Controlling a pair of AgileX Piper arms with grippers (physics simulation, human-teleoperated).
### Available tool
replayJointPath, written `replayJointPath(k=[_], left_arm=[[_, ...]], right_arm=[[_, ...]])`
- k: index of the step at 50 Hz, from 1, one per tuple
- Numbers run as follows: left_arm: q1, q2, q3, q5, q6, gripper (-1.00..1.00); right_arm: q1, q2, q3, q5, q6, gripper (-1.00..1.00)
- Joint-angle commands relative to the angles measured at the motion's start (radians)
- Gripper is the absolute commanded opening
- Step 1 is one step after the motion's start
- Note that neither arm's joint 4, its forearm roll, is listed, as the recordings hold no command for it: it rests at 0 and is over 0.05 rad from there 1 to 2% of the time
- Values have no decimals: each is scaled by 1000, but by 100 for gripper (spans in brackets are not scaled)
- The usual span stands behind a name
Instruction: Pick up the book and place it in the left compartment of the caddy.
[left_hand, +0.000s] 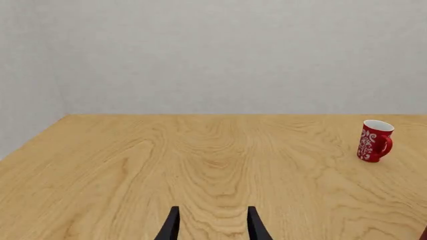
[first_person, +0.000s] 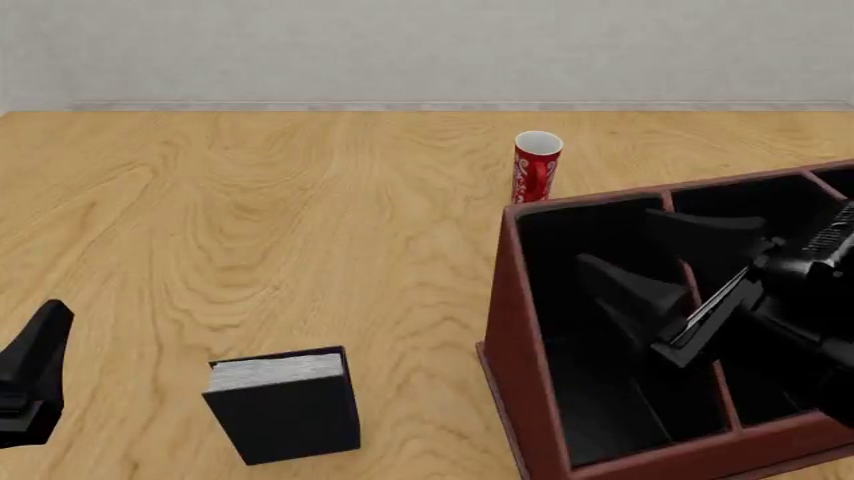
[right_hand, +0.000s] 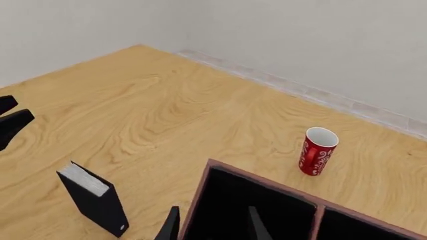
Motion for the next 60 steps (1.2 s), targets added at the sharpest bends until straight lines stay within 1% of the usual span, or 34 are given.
replayJointPath(k=[1, 2, 3, 5, 11, 14, 15, 17, 25, 28, 33, 34, 35, 36, 38, 39, 44, 45, 47, 53, 54, 57, 58, 59, 60], left_arm=[[0, 0, 0, 0, 0, 100], [0, 0, 0, 0, 0, 100], [0, 0, 0, 0, 0, 100], [0, 0, 0, 0, 0, 100], [0, 0, 0, 0, 0, 100], [0, 0, 0, 0, 0, 100], [0, 0, 0, 0, 0, 100], [0, 0, 0, 0, 0, 100], [0, 0, 0, 0, 0, 100], [0, 0, 0, 0, 0, 100], [0, 0, 0, 0, 0, 100], [0, 0, 0, 0, 0, 100], [0, 0, 0, 0, 0, 100], [0, 0, 0, 0, 0, 100], [0, 0, 0, 0, 0, 100], [0, 0, 0, 0, 0, 100], [0, 0, 0, 0, 0, 100], [0, 0, 0, 0, 0, 100], [0, 0, 0, 0, 0, 100], [0, 0, 0, 0, 0, 100], [0, 0, 0, 0, 0, 100], [0, 0, 0, 0, 0, 100], [0, 0, 0, 0, 0, 100], [0, 0, 0, 0, 0, 100], [0, 0, 0, 0, 0, 100]], right_arm=[[63, 70, -20, -23, 2, 100], [76, 68, -20, -26, 1, 100], [95, 51, -17, -30, -17, 100], [112, 42, -16, -35, -28, 100], [129, 57, -28, -37, -54, 100], [137, 56, -38, -27, -43, 100], [151, 48, -40, -22, -45, 100], [150, 46, -42, -21, -58, 100], [149, 57, -67, -13, -57, 100], [162, 65, -73, -12, -49, 100], [180, 75, -76, -14, -55, 100], [194, 73, -81, -8, -35, 100], [200, 76, -86, -2, -28, 100], [201, 71, -86, -2, -48, 100], [207, 82, -99, 11, -30, 100], [206, 84, -102, 9, -48, 100], [209, 95, -126, 29, -55, 100], [210, 99, -134, 35, -63, 100], [212, 110, -154, 53, -61, 100], [209, 146, -201, 92, -96, 100], [209, 146, -201, 92, -96, 100], [212, 162, -241, 133, -87, 100], [210, 171, -251, 142, -94, 100], [205, 185, -263, 151, -114, 100], [203, 194, -273, 161, -117, 100]])
